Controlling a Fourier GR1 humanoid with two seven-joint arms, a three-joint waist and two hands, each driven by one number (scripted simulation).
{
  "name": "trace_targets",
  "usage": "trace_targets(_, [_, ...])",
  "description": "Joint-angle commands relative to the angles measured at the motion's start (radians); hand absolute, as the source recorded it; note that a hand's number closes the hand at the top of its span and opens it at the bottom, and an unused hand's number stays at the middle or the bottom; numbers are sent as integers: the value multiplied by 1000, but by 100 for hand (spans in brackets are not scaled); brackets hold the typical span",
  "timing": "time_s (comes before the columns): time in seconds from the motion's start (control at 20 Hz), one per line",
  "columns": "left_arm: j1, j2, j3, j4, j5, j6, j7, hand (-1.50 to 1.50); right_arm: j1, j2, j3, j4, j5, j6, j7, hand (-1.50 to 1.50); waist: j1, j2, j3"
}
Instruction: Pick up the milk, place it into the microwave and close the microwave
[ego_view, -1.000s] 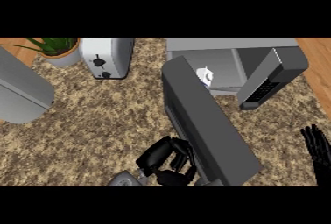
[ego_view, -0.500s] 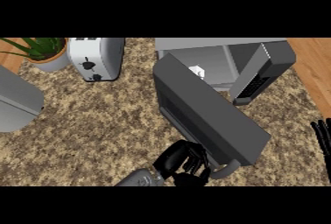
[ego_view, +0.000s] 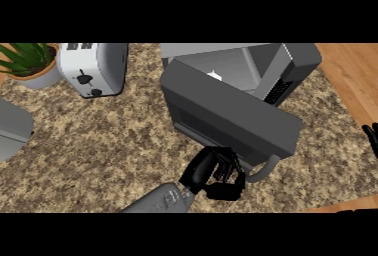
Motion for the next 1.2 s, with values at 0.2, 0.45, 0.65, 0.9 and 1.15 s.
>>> trace_targets(0.2, [-90, -6, 87, -30, 157, 125, -120, 150, -34, -45, 18, -59, -71, 67, 44, -150, -61, 20, -5])
trace_targets(0.45, [-140, -6, 118, 7, 255, 124, -152, 150, -59, -76, 16, -76, -132, 93, 91, -150, -90, 31, -3])
trace_targets(0.65, [-217, -6, 155, 39, 319, 151, -148, 150, -83, -106, 20, -94, -150, 100, 136, -150, -106, 31, -2])
trace_targets(0.9, [-281, -6, 200, 115, 390, 133, -165, 150, -96, -124, 17, -96, -179, 115, 156, -150, -122, 45, 1])
trace_targets(1.15, [-343, -6, 237, 170, 443, 118, -200, 150, -132, -161, -11, -94, -212, 117, 185, -150, -132, 53, 0])
